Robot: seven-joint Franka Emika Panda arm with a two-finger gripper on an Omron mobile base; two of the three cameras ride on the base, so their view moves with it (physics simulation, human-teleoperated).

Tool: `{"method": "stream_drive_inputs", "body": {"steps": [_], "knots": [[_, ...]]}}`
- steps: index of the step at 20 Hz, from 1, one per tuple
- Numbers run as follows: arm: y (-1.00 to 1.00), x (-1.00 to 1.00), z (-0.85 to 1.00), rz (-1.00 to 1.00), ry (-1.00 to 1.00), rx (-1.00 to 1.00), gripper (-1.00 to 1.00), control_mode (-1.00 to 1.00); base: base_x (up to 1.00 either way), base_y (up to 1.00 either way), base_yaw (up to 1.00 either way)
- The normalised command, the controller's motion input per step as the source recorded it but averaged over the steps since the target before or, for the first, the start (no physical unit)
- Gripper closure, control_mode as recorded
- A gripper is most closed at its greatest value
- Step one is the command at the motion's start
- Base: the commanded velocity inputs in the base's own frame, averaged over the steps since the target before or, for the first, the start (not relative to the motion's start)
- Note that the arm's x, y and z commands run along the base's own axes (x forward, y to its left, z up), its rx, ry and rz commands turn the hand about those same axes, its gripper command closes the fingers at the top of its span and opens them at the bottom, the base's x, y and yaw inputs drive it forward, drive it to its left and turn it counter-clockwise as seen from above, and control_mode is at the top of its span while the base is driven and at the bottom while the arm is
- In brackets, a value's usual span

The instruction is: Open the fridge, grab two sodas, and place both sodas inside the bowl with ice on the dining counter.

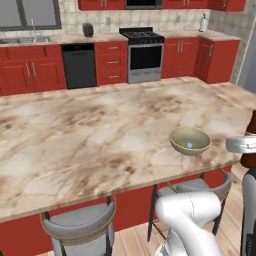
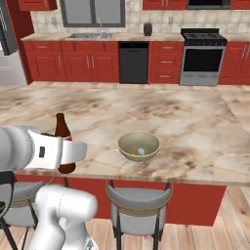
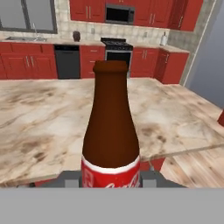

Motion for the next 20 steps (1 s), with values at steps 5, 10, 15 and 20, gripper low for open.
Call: {"method": "stream_drive_inputs", "body": {"steps": [5, 10, 15, 20], "knots": [[0.00, 0.00, 0.00, 0.00, 0.00, 0.00, 1.00, 1.00, 0.54, -0.41, 0.21], [0.00, 0.00, 0.00, 0.00, 0.00, 0.00, 1.00, 1.00, 0.34, -0.79, 0.15], [0.00, 0.00, 0.00, 0.00, 0.00, 0.00, 1.00, 1.00, -0.04, -1.00, 0.06], [0.00, 0.00, 0.00, 0.00, 0.00, 0.00, 1.00, 1.00, 0.01, -0.79, 0.06]]}}
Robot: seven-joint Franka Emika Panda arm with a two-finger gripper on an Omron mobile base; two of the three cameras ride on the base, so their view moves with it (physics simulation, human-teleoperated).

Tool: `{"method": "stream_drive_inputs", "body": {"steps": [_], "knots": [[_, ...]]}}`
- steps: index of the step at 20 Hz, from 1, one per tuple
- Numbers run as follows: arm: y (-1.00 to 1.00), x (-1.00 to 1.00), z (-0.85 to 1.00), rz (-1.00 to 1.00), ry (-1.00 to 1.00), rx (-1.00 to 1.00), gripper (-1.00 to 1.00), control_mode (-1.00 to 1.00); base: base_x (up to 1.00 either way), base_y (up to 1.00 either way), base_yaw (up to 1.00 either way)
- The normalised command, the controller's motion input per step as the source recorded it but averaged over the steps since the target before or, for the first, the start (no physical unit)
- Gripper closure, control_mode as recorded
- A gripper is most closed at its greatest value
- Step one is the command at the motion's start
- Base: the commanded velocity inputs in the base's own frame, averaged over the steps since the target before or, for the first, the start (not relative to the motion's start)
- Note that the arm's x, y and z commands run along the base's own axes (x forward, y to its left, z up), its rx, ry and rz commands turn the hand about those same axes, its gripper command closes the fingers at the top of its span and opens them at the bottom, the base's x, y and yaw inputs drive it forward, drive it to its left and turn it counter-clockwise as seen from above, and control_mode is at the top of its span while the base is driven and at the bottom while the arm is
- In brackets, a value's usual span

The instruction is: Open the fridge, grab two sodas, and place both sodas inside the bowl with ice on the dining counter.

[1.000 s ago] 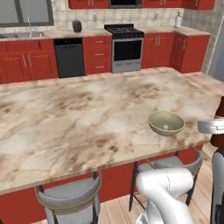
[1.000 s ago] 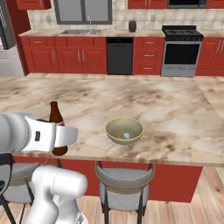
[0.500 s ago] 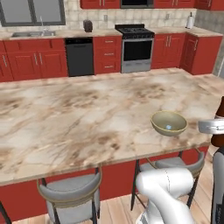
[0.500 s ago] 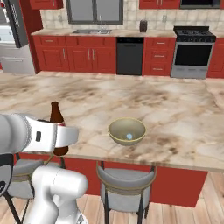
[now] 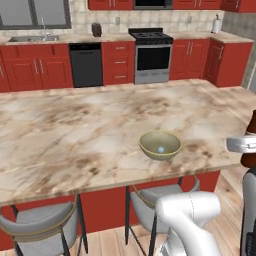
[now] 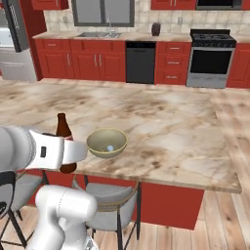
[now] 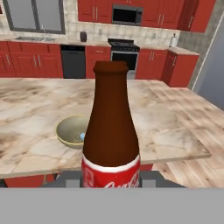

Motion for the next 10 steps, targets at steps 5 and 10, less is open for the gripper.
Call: {"method": "stream_drive_inputs", "body": {"steps": [5, 10], "knots": [[0.00, 0.00, 0.00, 0.00, 0.00, 0.00, 1.00, 1.00, 0.34, -0.05, 0.13], [0.18, 0.33, -0.19, 0.09, 0.06, -0.01, 1.00, -1.00, 0.27, 0.35, 0.11]]}}
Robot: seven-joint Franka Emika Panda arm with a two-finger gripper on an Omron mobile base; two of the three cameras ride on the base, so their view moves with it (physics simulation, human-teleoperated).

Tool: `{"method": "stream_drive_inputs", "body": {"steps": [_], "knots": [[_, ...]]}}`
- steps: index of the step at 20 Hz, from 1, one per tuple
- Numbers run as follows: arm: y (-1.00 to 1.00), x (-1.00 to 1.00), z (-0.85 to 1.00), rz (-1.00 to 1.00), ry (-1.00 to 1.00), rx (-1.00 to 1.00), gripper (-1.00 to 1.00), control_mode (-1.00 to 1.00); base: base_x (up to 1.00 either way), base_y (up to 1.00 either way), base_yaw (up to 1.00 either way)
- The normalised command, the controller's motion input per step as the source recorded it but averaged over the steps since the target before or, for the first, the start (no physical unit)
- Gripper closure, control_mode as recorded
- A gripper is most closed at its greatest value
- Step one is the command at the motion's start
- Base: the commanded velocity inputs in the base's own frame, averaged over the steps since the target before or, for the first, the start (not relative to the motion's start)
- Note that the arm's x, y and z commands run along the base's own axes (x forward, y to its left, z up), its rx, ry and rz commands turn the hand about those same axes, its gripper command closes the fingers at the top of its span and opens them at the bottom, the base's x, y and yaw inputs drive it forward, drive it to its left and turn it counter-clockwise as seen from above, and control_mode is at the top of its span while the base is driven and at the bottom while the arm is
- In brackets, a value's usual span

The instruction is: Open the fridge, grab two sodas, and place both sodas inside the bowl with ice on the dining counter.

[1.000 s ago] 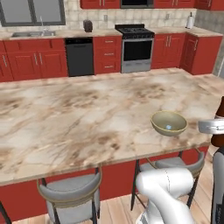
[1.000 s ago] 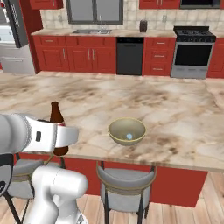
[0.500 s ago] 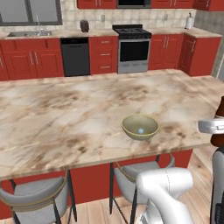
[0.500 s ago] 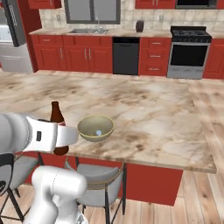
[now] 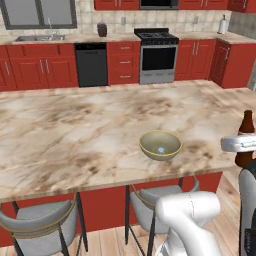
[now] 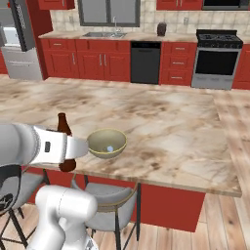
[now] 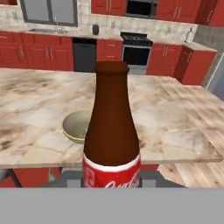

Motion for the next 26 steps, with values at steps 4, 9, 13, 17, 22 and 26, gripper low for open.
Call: {"method": "stream_drive_inputs", "body": {"steps": [4, 9, 13, 17, 22, 26], "knots": [[0.08, 1.00, -0.41, 0.24, 0.26, 0.00, 1.00, -1.00, 0.00, 0.00, 0.00], [0.08, 1.00, -0.31, 0.27, 0.28, 0.00, 1.00, -1.00, 0.00, 0.00, 0.00], [0.31, 0.93, -0.35, 0.19, 0.18, -0.04, 1.00, -1.00, 0.00, 0.00, 0.00], [0.38, 0.72, -0.26, 0.09, 0.13, -0.16, 1.00, -1.00, 0.00, 0.00, 0.00], [0.03, 0.68, -0.32, 0.12, 0.13, -0.18, 1.00, -1.00, 0.00, 0.00, 0.00], [-0.20, 0.72, -0.40, 0.14, 0.24, -0.13, 1.00, -1.00, 0.00, 0.00, 0.00]]}}
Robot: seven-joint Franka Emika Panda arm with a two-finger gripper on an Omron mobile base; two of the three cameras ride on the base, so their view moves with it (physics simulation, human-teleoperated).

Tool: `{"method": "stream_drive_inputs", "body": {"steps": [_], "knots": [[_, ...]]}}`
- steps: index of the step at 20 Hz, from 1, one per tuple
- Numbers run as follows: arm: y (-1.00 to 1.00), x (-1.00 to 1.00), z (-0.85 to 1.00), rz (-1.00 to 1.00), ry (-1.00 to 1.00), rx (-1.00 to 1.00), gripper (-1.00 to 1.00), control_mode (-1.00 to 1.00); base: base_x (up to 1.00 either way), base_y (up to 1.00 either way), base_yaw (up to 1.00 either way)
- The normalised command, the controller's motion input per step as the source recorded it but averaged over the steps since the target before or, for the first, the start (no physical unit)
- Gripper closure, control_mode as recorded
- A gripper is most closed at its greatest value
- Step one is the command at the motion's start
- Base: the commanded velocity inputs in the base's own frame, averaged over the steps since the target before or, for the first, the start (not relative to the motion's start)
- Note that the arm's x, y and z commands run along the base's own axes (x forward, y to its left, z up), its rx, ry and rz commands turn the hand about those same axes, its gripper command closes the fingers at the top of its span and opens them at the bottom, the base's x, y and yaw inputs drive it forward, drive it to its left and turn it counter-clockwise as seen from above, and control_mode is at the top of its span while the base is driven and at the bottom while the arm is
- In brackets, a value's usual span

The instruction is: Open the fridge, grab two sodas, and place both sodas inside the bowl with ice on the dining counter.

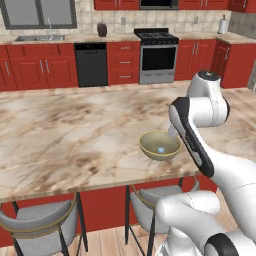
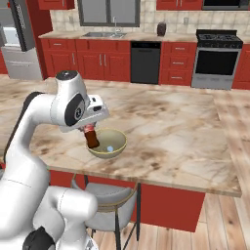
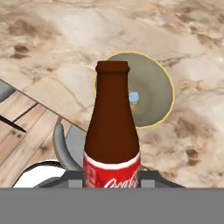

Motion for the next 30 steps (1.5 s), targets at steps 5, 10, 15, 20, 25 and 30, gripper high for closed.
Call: {"method": "stream_drive_inputs", "body": {"steps": [5, 10, 15, 20, 25, 30], "knots": [[-0.05, 0.66, -0.49, 0.15, 0.24, -0.11, 1.00, -1.00, 0.00, 0.00, 0.00], [-0.03, 0.70, -0.31, 0.15, 0.17, -0.02, 1.00, -1.00, 0.00, 0.00, 0.00], [-0.04, 0.68, -0.29, 0.16, 0.15, -0.01, 1.00, -1.00, 0.00, 0.00, 0.00], [0.00, 0.36, -0.43, 0.12, 0.11, -0.01, 1.00, -1.00, 0.00, 0.00, 0.00], [0.00, 0.22, -0.40, 0.09, 0.01, 0.00, 1.00, -1.00, 0.00, 0.00, 0.00], [0.00, 0.22, -0.34, 0.09, 0.00, 0.00, 1.00, -1.00, 0.00, 0.00, 0.00]]}}
